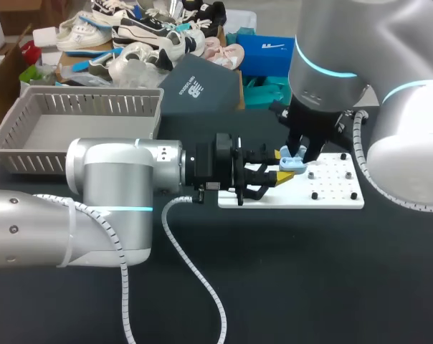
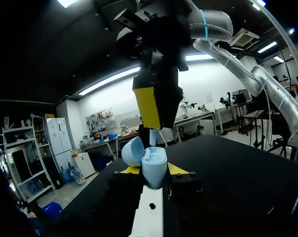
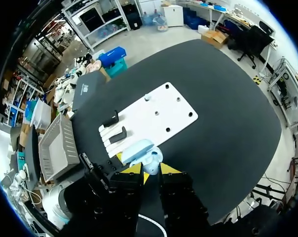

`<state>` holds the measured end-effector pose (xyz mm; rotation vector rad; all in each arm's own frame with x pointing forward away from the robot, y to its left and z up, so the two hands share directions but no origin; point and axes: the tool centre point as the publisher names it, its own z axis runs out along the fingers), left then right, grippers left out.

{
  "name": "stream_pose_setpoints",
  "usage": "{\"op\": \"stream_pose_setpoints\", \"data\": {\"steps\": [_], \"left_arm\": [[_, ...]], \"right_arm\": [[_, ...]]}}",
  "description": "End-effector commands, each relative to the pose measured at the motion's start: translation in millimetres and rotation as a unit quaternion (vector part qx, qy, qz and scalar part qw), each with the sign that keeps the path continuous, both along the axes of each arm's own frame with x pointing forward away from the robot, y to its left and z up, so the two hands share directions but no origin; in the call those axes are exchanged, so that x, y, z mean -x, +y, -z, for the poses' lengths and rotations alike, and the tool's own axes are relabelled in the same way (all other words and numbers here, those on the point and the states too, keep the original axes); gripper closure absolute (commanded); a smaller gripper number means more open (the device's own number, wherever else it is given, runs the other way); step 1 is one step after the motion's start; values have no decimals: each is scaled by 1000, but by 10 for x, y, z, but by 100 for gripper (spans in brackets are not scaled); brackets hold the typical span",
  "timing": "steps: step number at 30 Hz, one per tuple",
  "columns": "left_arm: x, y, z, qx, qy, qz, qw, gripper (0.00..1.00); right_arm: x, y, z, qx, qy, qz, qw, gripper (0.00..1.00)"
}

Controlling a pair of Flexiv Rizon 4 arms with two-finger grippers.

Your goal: Pick up each earbud case from the left stands, insert the matching earbuds, close the lid, and place the case in the box.

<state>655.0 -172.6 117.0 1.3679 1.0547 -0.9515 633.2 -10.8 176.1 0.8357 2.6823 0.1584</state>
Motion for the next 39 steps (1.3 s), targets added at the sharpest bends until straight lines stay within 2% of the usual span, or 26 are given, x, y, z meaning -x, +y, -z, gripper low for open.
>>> {"op": "stream_pose_setpoints", "data": {"steps": [1,39], "left_arm": [[4,-1,9,2,-1,-1,1000,100],[4,-1,9,2,-1,-1,1000,100]], "right_arm": [[3,3,0,1,-1,1,1000,100],[-18,-9,145,-8,6,-1,1000,100]]}}
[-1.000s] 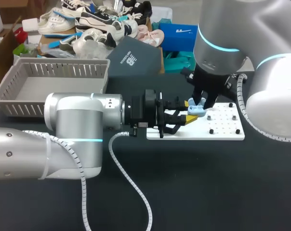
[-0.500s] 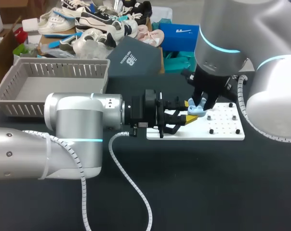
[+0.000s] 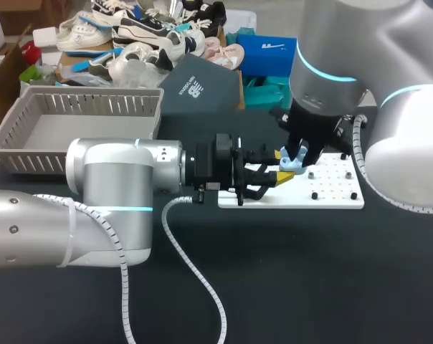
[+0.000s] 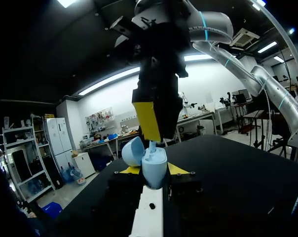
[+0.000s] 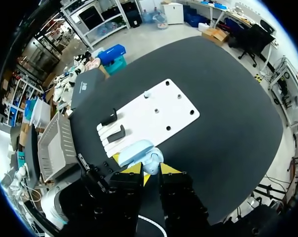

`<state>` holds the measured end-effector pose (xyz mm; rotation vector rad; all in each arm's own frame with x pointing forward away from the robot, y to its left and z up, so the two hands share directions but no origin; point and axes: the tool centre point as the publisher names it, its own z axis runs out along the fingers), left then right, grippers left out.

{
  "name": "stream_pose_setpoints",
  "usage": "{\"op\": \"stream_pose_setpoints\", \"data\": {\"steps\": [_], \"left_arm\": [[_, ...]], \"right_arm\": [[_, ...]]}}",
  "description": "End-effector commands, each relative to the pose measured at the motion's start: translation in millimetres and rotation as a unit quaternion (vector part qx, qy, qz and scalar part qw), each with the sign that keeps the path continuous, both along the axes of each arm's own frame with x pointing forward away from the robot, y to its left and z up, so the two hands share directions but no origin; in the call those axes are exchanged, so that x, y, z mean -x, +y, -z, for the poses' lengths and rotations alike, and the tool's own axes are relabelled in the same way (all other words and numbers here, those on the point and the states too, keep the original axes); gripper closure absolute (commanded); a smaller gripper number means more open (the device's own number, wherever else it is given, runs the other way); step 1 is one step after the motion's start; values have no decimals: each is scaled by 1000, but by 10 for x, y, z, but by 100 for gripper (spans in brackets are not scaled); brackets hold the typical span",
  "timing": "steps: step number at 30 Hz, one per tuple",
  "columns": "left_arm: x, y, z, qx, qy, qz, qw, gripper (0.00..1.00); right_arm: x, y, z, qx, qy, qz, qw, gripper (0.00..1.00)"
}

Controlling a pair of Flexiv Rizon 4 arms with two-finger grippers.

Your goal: Pick up each earbud case from the left stands, insert the matching earbuds, close the lid, and place the case in the box.

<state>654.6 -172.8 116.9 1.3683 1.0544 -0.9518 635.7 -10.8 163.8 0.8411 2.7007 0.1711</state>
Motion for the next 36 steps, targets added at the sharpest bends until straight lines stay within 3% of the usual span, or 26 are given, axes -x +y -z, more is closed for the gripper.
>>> {"op": "stream_pose_setpoints", "data": {"steps": [1,7,9,27,36], "left_arm": [[0,1,7,2,-1,-2,1000,100],[0,1,7,2,-1,-2,1000,100],[0,1,7,2,-1,-2,1000,100],[0,1,7,2,-1,-2,1000,100],[0,1,7,2,-1,-2,1000,100]], "right_arm": [[7,-8,26,-2,-2,0,1000,100],[9,-9,42,-3,-5,-4,1000,100],[18,-4,40,-1,-8,-5,1000,69],[317,-60,-38,-7,-40,-19,999,63],[335,-21,42,-13,-40,-25,999,63]]}}
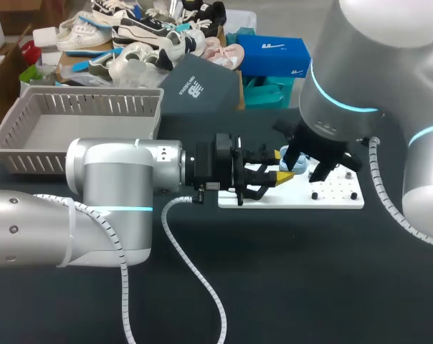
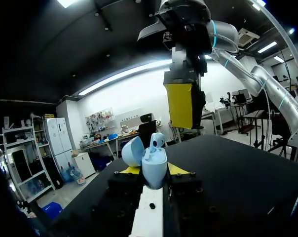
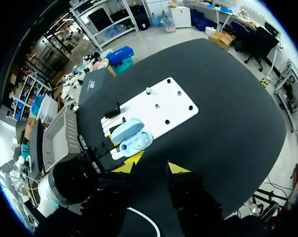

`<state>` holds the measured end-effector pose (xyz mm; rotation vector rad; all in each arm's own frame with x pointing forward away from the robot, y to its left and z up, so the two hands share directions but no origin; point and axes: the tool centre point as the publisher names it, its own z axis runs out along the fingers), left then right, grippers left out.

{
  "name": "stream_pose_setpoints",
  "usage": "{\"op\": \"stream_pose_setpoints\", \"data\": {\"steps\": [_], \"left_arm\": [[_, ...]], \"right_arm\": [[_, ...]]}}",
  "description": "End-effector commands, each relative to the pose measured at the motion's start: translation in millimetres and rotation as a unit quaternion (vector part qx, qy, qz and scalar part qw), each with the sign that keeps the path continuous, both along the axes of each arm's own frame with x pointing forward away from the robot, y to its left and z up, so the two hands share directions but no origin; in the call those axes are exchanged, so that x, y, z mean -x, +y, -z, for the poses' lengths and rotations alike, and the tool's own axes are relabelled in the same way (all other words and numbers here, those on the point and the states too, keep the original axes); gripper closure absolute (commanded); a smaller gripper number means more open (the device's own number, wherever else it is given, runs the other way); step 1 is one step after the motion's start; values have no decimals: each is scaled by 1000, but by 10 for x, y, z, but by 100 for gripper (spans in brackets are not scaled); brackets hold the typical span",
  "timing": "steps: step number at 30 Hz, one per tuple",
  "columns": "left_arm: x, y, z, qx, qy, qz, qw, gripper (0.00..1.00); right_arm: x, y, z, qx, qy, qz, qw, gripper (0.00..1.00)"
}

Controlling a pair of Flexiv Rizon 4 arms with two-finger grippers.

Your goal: Pick up each earbud case from the left stands, insert the matching earbuds, close the lid, and place the case in the box.

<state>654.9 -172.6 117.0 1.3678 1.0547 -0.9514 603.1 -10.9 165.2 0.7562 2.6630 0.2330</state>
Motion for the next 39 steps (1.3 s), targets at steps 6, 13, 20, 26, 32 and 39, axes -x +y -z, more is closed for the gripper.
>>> {"op": "stream_pose_setpoints", "data": {"steps": [6,13,20,26,32,39], "left_arm": [[3,-1,9,2,-1,-1,1000,100],[3,-1,9,2,-1,-1,1000,100],[3,-1,9,2,-1,-1,1000,100],[3,-1,9,2,-1,-1,1000,100],[3,-1,9,2,-1,-1,1000,100],[3,-1,9,2,-1,-1,1000,100]], "right_arm": [[-48,-22,101,-12,1,2,1000,65],[-105,-33,112,-13,5,6,1000,65],[-168,-55,107,-13,7,11,1000,66],[-221,-70,118,-12,10,12,1000,66],[-127,-23,-10,-1,-15,-5,1000,65],[66,-75,-225,65,-75,-91,991,63]]}}
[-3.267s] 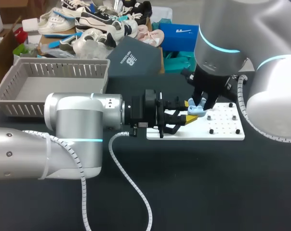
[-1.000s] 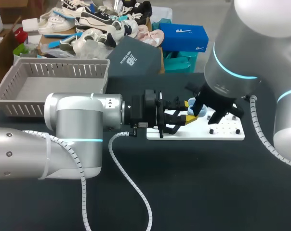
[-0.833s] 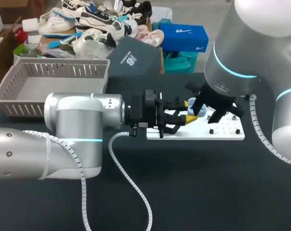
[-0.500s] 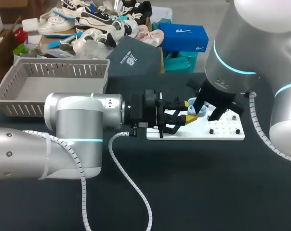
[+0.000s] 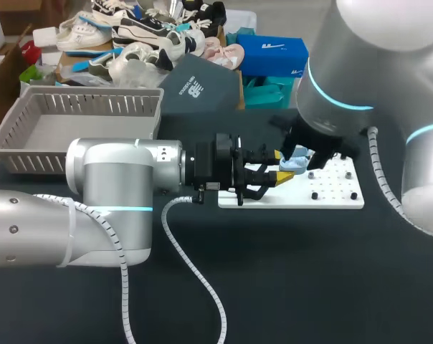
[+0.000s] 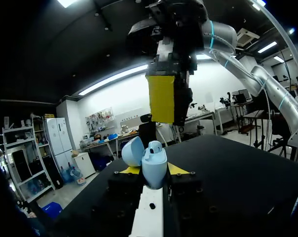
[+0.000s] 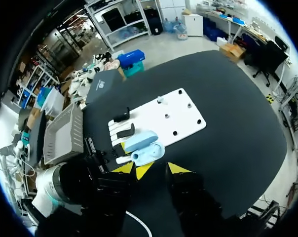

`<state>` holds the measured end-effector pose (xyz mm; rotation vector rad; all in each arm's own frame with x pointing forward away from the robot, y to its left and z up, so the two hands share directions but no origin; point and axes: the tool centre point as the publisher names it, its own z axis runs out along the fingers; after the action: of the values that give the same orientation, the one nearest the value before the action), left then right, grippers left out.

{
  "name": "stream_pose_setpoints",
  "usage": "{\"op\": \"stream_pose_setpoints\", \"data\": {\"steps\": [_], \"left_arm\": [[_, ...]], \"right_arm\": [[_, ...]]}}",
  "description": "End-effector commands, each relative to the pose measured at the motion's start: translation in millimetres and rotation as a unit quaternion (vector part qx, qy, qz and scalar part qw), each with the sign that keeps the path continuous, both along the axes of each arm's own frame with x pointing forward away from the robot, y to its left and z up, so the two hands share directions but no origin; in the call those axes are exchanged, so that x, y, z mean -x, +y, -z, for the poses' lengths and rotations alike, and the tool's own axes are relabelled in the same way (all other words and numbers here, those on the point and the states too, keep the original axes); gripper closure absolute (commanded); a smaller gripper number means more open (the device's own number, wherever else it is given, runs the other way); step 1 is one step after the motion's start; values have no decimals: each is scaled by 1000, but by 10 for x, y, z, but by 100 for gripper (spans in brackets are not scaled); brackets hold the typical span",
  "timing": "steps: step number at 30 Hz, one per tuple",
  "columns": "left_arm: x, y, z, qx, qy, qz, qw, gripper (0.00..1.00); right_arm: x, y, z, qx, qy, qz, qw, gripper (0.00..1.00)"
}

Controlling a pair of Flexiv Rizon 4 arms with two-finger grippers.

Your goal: Pick up each earbud case from the left stands, insert the matching earbuds, close the lid, and place the case in the box.

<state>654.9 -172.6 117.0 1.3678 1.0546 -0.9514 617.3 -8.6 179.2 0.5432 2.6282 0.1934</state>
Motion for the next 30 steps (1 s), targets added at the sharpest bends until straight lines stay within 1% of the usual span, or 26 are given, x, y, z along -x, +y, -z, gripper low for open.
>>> {"op": "stream_pose_setpoints", "data": {"steps": [1,2,3,4,6,7,10,13,17,18,21,22,27,28,29,30], "left_arm": [[3,-1,9,2,-1,-1,1000,100],[3,-1,9,2,-1,-1,1000,100],[3,-1,9,2,-1,-1,1000,100],[3,-1,9,2,-1,-1,1000,100],[3,-1,9,2,-1,-1,1000,100],[3,-1,9,2,-1,-1,1000,100],[3,-1,9,2,-1,-1,1000,100],[3,-1,9,2,-1,-1,1000,100],[3,-1,9,2,-1,-1,1000,100],[3,-1,9,2,-1,-1,1000,100],[3,-1,9,2,-1,-1,1000,100],[3,-1,9,2,-1,-1,1000,100],[3,-1,9,2,-1,-1,1000,100],[3,-1,9,2,-1,-1,1000,100],[3,-1,9,2,-1,-1,1000,100],[3,-1,9,2,-1,-1,1000,100]], "right_arm": [[234,-113,-100,34,-45,-44,997,64],[244,-121,-105,38,-46,-48,997,64],[283,-151,-115,51,-58,-70,995,63],[307,-172,-116,60,-63,-82,993,62],[325,-193,-117,78,-66,-90,991,61],[340,-214,-111,88,-67,-98,989,59],[384,-304,-80,102,-74,-120,985,58],[382,-423,-33,109,-78,-137,981,59],[283,-621,55,98,-79,-159,979,54],[250,-661,78,97,-79,-162,979,55],[131,-774,161,92,-75,-169,979,55],[46,-843,218,89,-73,-172,978,55],[-213,-985,342,81,-69,-193,975,54],[-268,-1003,357,82,-67,-192,976,37],[-268,-1003,357,82,-67,-192,976,26],[-268,-1003,357,82,-67,-192,976,0]]}}
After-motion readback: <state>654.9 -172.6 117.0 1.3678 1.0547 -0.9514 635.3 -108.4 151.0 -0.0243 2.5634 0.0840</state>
